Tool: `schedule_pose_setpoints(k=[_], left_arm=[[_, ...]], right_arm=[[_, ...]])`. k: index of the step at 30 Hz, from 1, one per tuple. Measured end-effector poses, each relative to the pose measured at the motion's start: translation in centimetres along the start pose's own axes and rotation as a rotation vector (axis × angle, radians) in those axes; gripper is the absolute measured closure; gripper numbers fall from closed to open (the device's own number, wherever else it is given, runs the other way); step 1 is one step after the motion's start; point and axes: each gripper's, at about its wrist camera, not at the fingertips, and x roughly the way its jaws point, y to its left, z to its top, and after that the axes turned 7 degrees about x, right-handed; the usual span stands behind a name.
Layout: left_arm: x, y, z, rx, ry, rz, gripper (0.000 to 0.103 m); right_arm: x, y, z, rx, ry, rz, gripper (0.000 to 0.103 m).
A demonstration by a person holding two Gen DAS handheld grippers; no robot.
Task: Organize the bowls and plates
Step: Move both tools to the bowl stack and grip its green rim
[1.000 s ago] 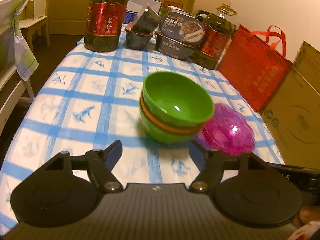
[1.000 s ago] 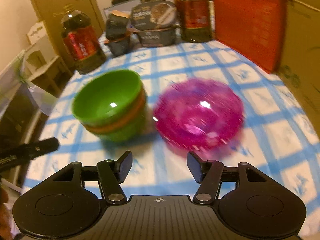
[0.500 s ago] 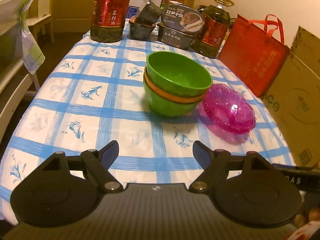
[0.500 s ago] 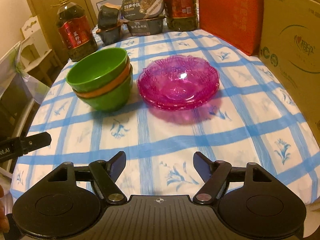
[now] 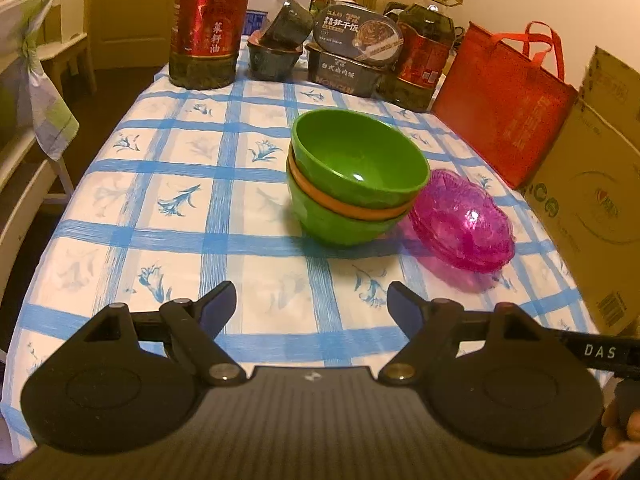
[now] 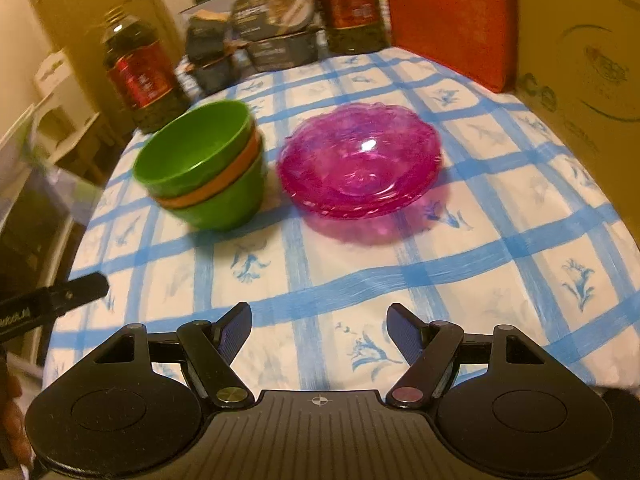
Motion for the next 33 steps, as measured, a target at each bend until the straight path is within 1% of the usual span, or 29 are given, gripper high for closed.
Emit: schedule_pose_setpoints(k=[3,5,6,9,11,14,17,18,19,20,25,29,31,33], left_arm=[[0.5,1.0,1.5,-0.036,0.007,-0.031,0.020],[0.7,1.5,2.6,-0.021,0.005,-0.029,0.020],[0.9,1.7,3.3,-0.010,0.000,-0.027,0.020],[1.7,2.4,5.4,0.008,0.001,-0.036,0.020],[2.4,2.9,6.9,0.025,0.002,-0.042,0.020],[4.2,3.4,8.9,0.076,0.018,-0.043,0.020],[5.8,4.1,10.5,0.063,0.031,-0.077,0.020],[6.5,4.3,11.1,0.056,0.039,-0.088,0.021],[7.1,4.4,11.4,0.055,0.046,-0.096,0.023],[7.8,4.6,11.8,0.054,0.055,-0.103,0.024],[11.2,5.0,12.7,0.056,0.115,-0.143,0.038],[13.6,5.3,12.8,0.049,0.154,-0.164,0.043],[14.7,5.5,12.8,0.043,0.171,-0.176,0.050],[15.5,5.5,12.7,0.041,0.186,-0.187,0.053]], right_arm=[[0.0,0.3,1.2,0.042,0.010,0.024,0.029],[0.0,0.6,2.0,0.079,0.010,0.062,0.029],[-0.1,0.8,2.5,0.102,0.006,0.099,0.029],[-0.1,1.9,3.9,0.161,-0.025,0.155,0.029],[0.4,2.7,4.8,0.197,-0.030,0.168,0.029],[1.8,3.8,6.2,0.257,-0.030,0.198,0.029],[3.5,4.8,7.5,0.280,-0.037,0.193,0.030],[4.1,5.0,7.9,0.287,-0.037,0.191,0.032],[4.7,5.1,8.2,0.299,-0.034,0.188,0.035],[5.3,5.1,8.4,0.311,-0.028,0.185,0.037],[8.5,5.2,9.5,0.357,0.025,0.184,0.047],[10.6,5.2,9.9,0.383,0.061,0.184,0.050],[11.3,5.4,10.0,0.385,0.068,0.179,0.051],[11.9,5.6,10.0,0.380,0.071,0.171,0.052]])
